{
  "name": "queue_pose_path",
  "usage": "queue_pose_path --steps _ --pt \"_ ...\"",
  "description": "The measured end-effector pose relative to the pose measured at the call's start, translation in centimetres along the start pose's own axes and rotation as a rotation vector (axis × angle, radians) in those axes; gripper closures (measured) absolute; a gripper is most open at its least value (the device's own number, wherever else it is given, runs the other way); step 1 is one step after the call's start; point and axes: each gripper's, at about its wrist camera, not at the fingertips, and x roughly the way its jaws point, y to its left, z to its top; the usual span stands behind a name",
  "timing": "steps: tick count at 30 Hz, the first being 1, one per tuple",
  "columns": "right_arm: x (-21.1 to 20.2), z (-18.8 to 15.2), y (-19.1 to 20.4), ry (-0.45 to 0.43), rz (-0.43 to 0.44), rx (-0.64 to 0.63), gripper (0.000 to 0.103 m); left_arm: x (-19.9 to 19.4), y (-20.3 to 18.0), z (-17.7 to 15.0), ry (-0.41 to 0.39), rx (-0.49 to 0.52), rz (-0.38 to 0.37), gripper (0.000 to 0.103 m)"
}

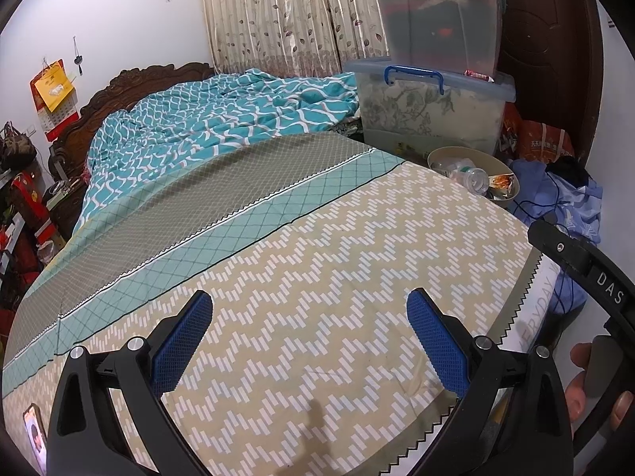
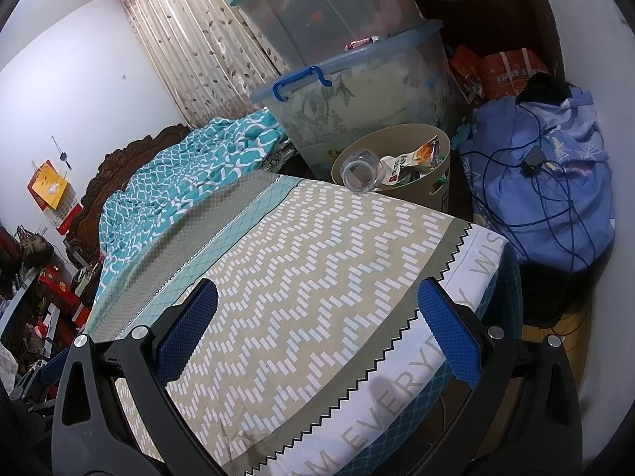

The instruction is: Collect trash

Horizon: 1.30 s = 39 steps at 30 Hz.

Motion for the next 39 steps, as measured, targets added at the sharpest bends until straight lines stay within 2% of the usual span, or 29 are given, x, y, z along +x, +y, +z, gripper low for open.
queue_pose_path --steps 39 --pt "0.36 -0.56 0.07 0.015 0.0 0.0 0.003 0.2 0.21 -0.66 0.004 0.011 0.027 0.008"
